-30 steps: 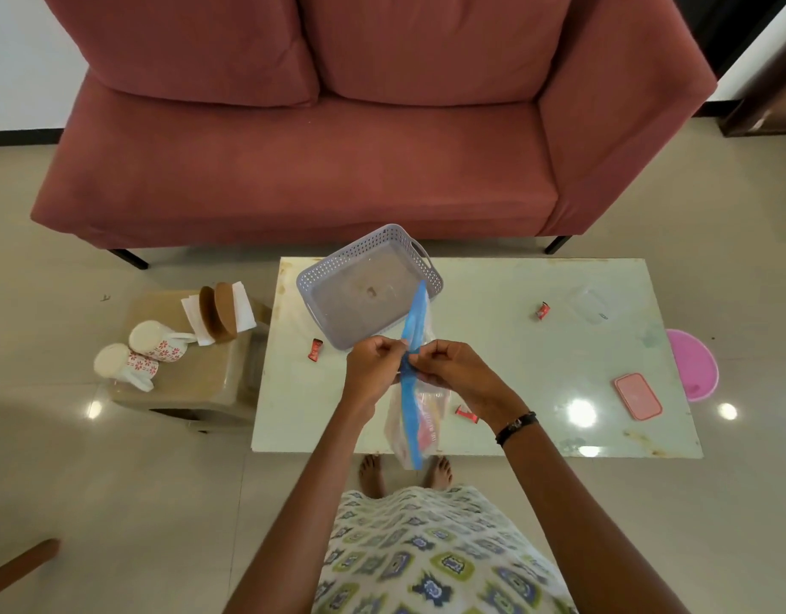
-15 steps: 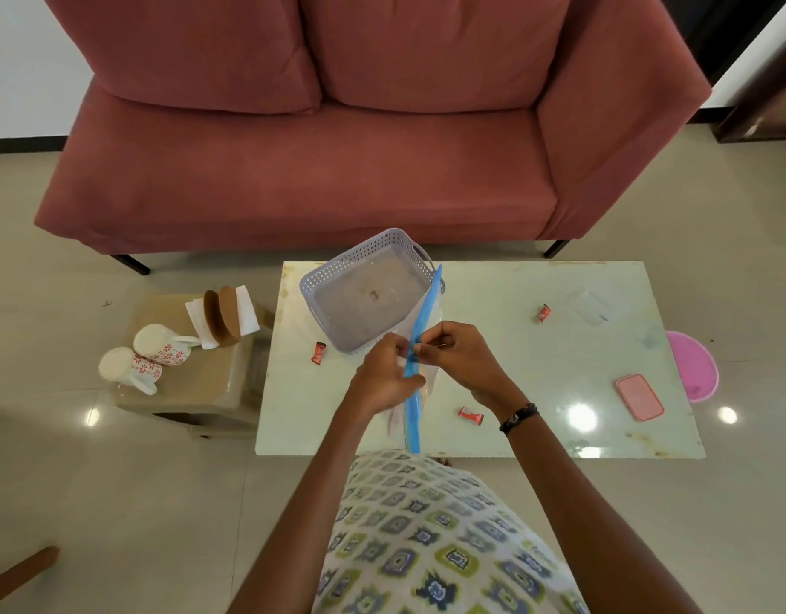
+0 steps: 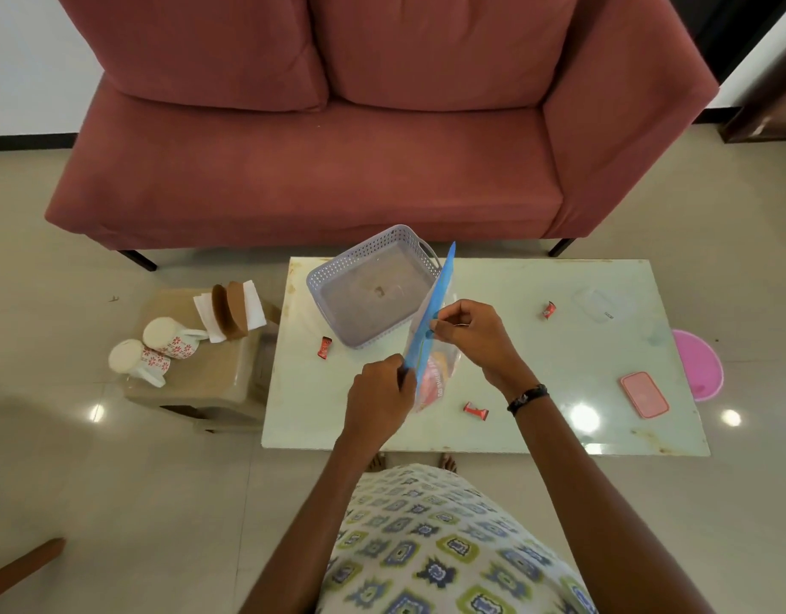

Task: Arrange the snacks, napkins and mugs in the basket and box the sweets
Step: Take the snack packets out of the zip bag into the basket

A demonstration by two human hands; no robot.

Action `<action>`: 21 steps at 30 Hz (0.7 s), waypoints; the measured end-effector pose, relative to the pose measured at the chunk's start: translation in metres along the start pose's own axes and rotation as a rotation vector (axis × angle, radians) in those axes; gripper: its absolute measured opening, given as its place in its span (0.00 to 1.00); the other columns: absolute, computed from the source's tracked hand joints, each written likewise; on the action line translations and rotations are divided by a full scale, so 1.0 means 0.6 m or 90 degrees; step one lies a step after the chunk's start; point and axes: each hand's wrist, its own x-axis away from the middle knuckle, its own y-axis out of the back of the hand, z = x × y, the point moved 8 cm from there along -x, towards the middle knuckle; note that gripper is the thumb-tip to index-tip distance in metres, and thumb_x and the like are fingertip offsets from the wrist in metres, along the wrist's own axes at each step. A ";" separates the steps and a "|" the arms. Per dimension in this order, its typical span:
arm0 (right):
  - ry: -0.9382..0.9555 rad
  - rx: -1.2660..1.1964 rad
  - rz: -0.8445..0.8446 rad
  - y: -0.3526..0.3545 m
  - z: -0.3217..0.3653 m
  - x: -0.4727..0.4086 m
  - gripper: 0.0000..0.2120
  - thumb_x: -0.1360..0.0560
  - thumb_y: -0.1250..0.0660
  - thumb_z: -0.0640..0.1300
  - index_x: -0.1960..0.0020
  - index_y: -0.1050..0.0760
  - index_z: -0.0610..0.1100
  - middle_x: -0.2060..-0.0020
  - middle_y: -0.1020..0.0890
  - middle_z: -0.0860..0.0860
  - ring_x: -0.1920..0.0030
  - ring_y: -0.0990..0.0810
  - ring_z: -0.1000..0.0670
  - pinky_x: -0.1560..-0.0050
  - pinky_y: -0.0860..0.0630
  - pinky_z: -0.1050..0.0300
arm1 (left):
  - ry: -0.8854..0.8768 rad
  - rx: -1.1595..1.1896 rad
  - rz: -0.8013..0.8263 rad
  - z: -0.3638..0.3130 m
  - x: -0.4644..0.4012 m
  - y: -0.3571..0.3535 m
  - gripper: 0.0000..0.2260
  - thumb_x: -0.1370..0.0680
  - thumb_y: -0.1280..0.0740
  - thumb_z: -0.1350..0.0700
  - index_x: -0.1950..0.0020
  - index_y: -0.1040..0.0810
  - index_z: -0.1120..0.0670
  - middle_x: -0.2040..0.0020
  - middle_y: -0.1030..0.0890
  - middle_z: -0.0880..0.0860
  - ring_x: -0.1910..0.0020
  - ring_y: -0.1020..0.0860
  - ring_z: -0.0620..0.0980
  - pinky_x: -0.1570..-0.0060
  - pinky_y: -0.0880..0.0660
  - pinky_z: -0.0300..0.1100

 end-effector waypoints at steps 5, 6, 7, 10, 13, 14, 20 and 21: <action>-0.018 0.113 -0.033 -0.005 -0.013 0.020 0.07 0.29 0.28 0.43 0.56 0.20 0.39 0.59 0.16 0.46 0.56 0.17 0.48 0.51 0.20 0.54 | -0.050 0.055 -0.057 -0.029 -0.007 0.004 0.11 0.22 0.37 0.57 0.64 0.33 0.55 0.74 0.35 0.43 0.75 0.35 0.42 0.71 0.34 0.29; -0.024 0.161 -0.012 -0.014 -0.016 0.031 0.08 0.28 0.30 0.45 0.57 0.21 0.39 0.60 0.16 0.47 0.57 0.18 0.48 0.52 0.22 0.56 | -0.048 0.072 -0.058 -0.029 -0.009 0.001 0.11 0.22 0.37 0.57 0.64 0.32 0.55 0.74 0.33 0.44 0.75 0.35 0.43 0.71 0.34 0.30; -0.041 0.199 0.009 -0.023 -0.020 0.044 0.10 0.27 0.32 0.46 0.60 0.22 0.39 0.63 0.17 0.48 0.58 0.18 0.48 0.54 0.23 0.58 | -0.046 0.084 -0.051 -0.027 -0.012 -0.005 0.11 0.22 0.37 0.57 0.64 0.31 0.56 0.74 0.31 0.45 0.75 0.34 0.43 0.71 0.35 0.32; -0.149 0.190 0.083 -0.039 -0.049 0.077 0.14 0.26 0.38 0.47 0.66 0.26 0.41 0.65 0.16 0.46 0.57 0.15 0.46 0.50 0.20 0.55 | -0.033 0.119 -0.026 -0.016 -0.012 -0.020 0.11 0.22 0.37 0.58 0.64 0.30 0.58 0.74 0.31 0.46 0.74 0.34 0.43 0.73 0.36 0.33; -0.218 0.161 0.198 -0.060 -0.073 0.099 0.12 0.27 0.38 0.47 0.62 0.22 0.40 0.58 0.14 0.42 0.54 0.15 0.47 0.44 0.20 0.52 | -0.004 0.136 -0.004 0.002 -0.007 -0.026 0.10 0.22 0.38 0.60 0.63 0.30 0.60 0.71 0.29 0.50 0.72 0.32 0.44 0.67 0.32 0.40; -0.224 0.173 0.224 -0.065 -0.075 0.102 0.12 0.28 0.38 0.47 0.60 0.21 0.39 0.57 0.14 0.41 0.54 0.15 0.47 0.43 0.21 0.51 | 0.001 0.141 0.006 0.006 -0.006 -0.026 0.09 0.22 0.39 0.60 0.62 0.29 0.61 0.69 0.26 0.53 0.71 0.30 0.47 0.66 0.31 0.43; -0.206 0.337 0.404 -0.101 -0.067 0.112 0.14 0.26 0.41 0.45 0.54 0.21 0.38 0.60 0.17 0.44 0.59 0.19 0.50 0.44 0.22 0.56 | -0.006 0.121 0.026 0.016 0.001 -0.021 0.10 0.21 0.40 0.60 0.61 0.27 0.63 0.67 0.24 0.58 0.72 0.31 0.46 0.70 0.32 0.31; -0.194 0.339 0.418 -0.107 -0.064 0.113 0.12 0.25 0.42 0.44 0.55 0.22 0.39 0.60 0.18 0.45 0.61 0.20 0.51 0.47 0.22 0.58 | -0.004 0.127 0.028 0.021 0.000 -0.021 0.11 0.21 0.40 0.60 0.61 0.27 0.64 0.67 0.24 0.60 0.71 0.29 0.49 0.69 0.32 0.32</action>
